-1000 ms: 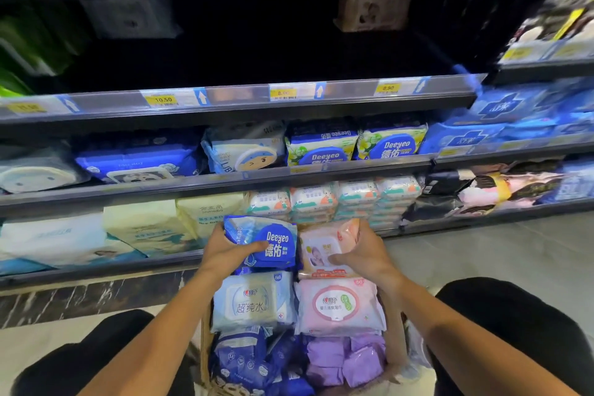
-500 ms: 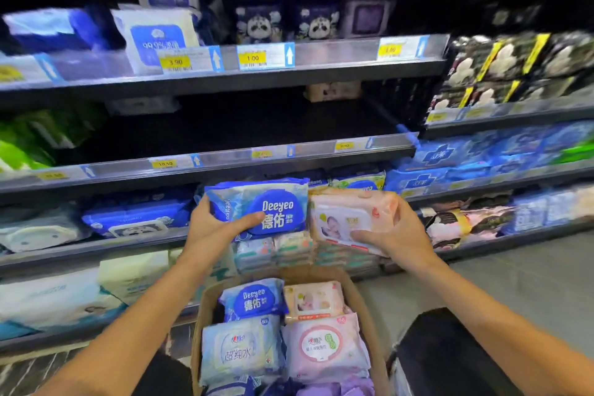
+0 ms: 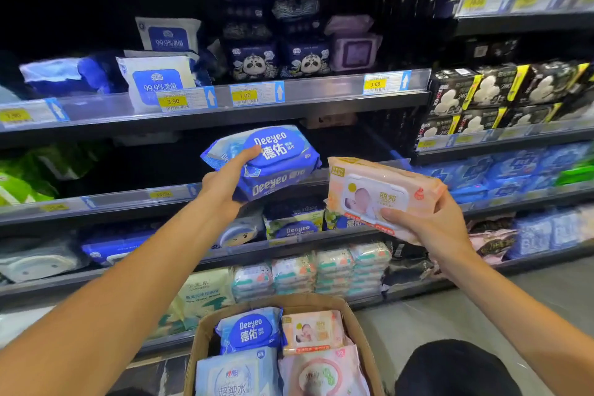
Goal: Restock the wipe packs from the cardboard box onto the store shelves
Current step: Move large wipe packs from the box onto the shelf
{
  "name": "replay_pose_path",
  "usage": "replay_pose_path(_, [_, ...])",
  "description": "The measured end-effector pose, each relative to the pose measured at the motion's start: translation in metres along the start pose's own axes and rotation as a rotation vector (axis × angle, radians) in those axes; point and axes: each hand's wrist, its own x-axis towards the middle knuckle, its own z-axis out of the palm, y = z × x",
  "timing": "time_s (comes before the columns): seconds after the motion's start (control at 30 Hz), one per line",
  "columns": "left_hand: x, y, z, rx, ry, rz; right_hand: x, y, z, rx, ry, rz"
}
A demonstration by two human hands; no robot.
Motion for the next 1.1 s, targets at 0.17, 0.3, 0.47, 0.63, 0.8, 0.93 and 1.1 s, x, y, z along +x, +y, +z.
replay_pose_path(0.17, [0.024,0.01,0.026,0.026,-0.008,-0.048,0.003,0.005,-0.004,0.026,-0.008,0.015])
replay_pose_path(0.3, [0.039,0.014,0.042,0.056,0.026,-0.008,0.007,0.011,-0.008,0.071,-0.014,0.044])
replay_pose_path(0.47, [0.061,0.006,0.053,0.028,0.102,0.025,0.013,0.02,-0.013,0.112,-0.011,0.091])
replay_pose_path(0.63, [0.086,0.004,0.042,0.598,0.151,0.28,0.018,0.021,-0.015,0.137,0.005,0.116])
replay_pose_path(0.8, [0.1,-0.004,0.02,1.195,0.103,0.317,0.032,0.007,-0.013,0.134,-0.002,0.098])
replay_pose_path(0.93, [0.097,-0.02,0.018,1.27,0.233,0.407,0.052,-0.007,-0.006,0.131,0.003,0.093])
replay_pose_path(1.1, [0.098,-0.025,0.022,1.302,0.34,0.442,0.078,-0.025,0.007,0.192,-0.018,0.145])
